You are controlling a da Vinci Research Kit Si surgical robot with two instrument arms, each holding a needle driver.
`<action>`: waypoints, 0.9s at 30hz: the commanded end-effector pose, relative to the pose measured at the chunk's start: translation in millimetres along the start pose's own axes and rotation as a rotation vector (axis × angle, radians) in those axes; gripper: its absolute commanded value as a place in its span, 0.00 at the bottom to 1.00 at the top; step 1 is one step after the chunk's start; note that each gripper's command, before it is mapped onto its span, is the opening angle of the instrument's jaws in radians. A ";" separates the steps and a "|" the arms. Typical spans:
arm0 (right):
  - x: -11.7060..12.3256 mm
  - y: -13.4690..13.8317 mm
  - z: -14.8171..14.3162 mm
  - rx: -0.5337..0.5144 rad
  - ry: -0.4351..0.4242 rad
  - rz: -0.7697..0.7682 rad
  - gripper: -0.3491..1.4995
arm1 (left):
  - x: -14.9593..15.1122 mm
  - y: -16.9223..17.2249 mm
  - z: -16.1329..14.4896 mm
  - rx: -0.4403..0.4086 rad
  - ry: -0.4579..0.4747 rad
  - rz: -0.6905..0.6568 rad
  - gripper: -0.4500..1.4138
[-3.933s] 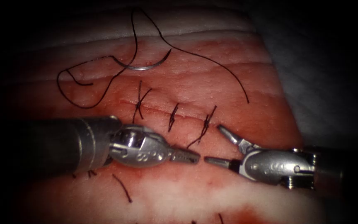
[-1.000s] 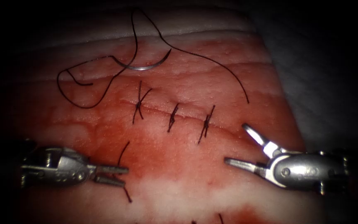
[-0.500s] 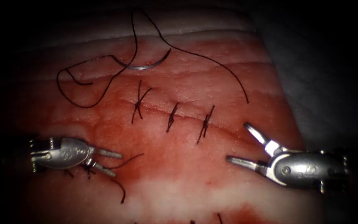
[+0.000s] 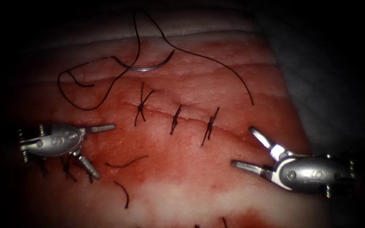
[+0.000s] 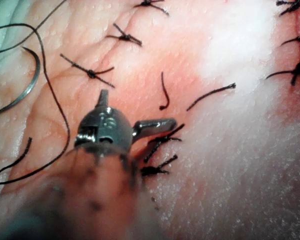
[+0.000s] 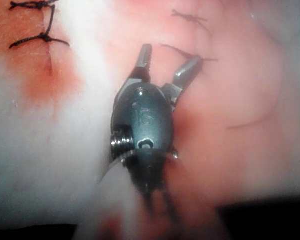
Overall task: Wound Closure
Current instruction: Set down the suture's cut end with the left gripper, then pick up the needle with the left needle driver.
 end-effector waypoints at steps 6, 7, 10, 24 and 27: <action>-0.4 -0.2 0.4 -0.007 -0.003 0.000 0.78 | 1.7 -3.3 -2.8 0.132 -0.034 0.042 0.66; -0.4 -0.2 0.3 -0.009 -0.004 0.000 0.78 | 1.7 -3.7 -3.4 0.150 -0.035 0.033 0.65; -0.4 -0.1 0.3 -0.011 -0.010 -0.001 0.78 | 1.6 -4.9 -4.5 0.204 -0.037 0.023 0.59; -0.7 -0.8 0.2 -0.015 -0.008 -0.006 0.83 | 1.1 -15.1 -3.9 0.332 -0.100 -0.086 0.57; -0.8 -0.9 0.2 -0.013 -0.012 -0.009 0.84 | 0.5 -17.4 -2.9 0.349 -0.109 -0.097 0.48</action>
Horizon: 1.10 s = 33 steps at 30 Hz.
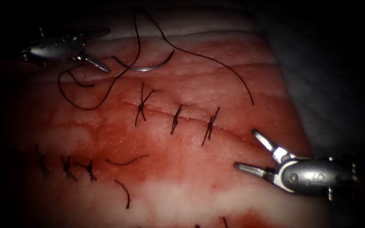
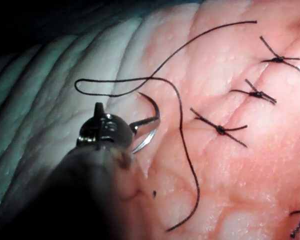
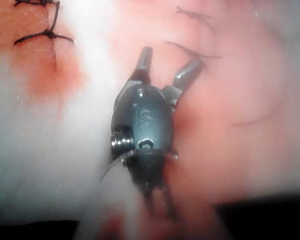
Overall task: Wound Closure
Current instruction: Pick up the needle with the left needle driver.
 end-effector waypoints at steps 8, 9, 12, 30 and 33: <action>-0.4 -0.8 0.8 0.003 -0.002 -0.003 0.84 | -0.3 -2.7 5.9 -0.034 -0.048 -0.154 0.23; -0.4 -0.9 0.8 0.002 -0.002 -0.003 0.84 | -0.2 -2.6 6.5 -0.049 -0.043 -0.185 0.23; -0.4 -1.0 0.8 -0.003 -0.005 -0.004 0.84 | 0.2 -2.1 8.3 -0.077 -0.057 -0.291 0.32; -0.5 -1.2 0.9 -0.008 -0.014 -0.013 0.83 | 0.4 0.3 14.4 -0.147 -0.335 -0.344 0.54; -0.5 -1.4 1.0 -0.012 -0.016 -0.014 0.83 | 0.3 0.5 15.3 -0.149 -0.363 -0.340 0.52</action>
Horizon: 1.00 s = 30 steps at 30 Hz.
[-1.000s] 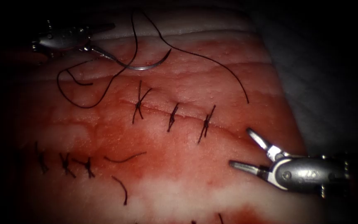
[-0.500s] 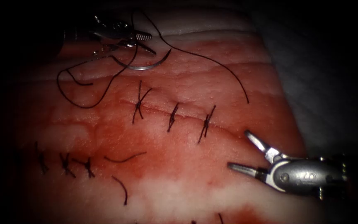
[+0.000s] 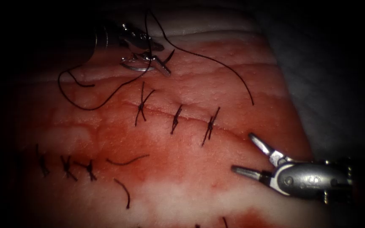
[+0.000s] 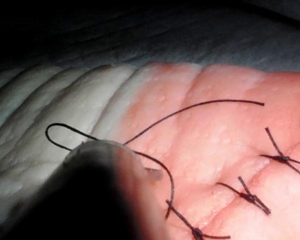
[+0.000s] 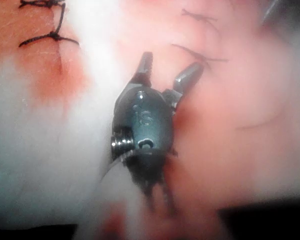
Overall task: Wound Closure
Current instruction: Pick up the needle with the left needle driver.
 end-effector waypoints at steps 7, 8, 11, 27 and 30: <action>-0.2 -0.7 0.8 0.000 0.003 -0.001 0.83 | 0.5 -0.5 2.2 0.003 -0.064 0.012 0.43; -0.2 -0.7 0.8 0.001 0.003 -0.001 0.83 | 0.4 -0.6 2.2 0.001 -0.072 0.015 0.41; -0.2 -0.7 0.7 0.001 0.003 -0.001 0.83 | -0.1 -1.1 2.0 -0.010 -0.086 0.024 0.25; 0.4 0.1 0.3 0.005 -0.001 -0.012 0.75 | -2.6 -1.2 -6.2 0.251 -0.249 0.391 0.00; 0.9 0.9 0.2 0.008 -0.006 -0.005 0.71 | -2.1 -0.6 -8.6 0.346 -0.225 0.503 0.00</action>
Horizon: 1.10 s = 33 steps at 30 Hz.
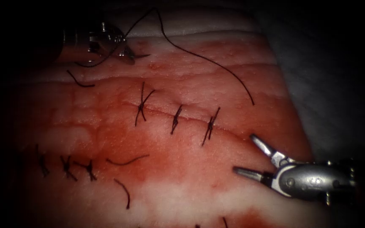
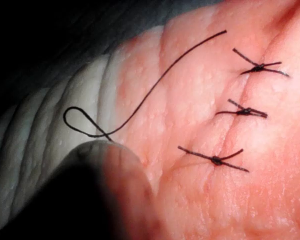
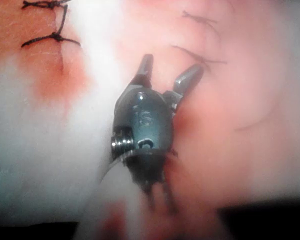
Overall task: Wound Closure
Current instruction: Pick up the needle with the left needle driver, then hand the needle over to the right needle driver.
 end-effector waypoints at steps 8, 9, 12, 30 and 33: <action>2.8 4.7 0.8 0.043 -0.033 0.098 0.76 | 2.9 2.5 -3.3 0.170 0.306 0.322 0.00; 3.3 5.6 0.9 0.057 -0.031 0.118 0.77 | 3.3 2.9 -3.5 0.176 0.336 0.350 0.00; 4.7 8.3 1.4 0.099 -0.027 0.192 0.78 | 4.5 4.3 -4.7 0.220 0.418 0.418 0.00; 8.6 15.2 5.1 0.276 0.008 0.511 0.65 | 10.3 14.0 -10.7 0.039 0.918 0.757 0.00; 9.0 16.7 5.8 0.276 0.008 0.526 0.65 | 11.1 15.6 -11.3 -0.003 0.957 0.824 0.00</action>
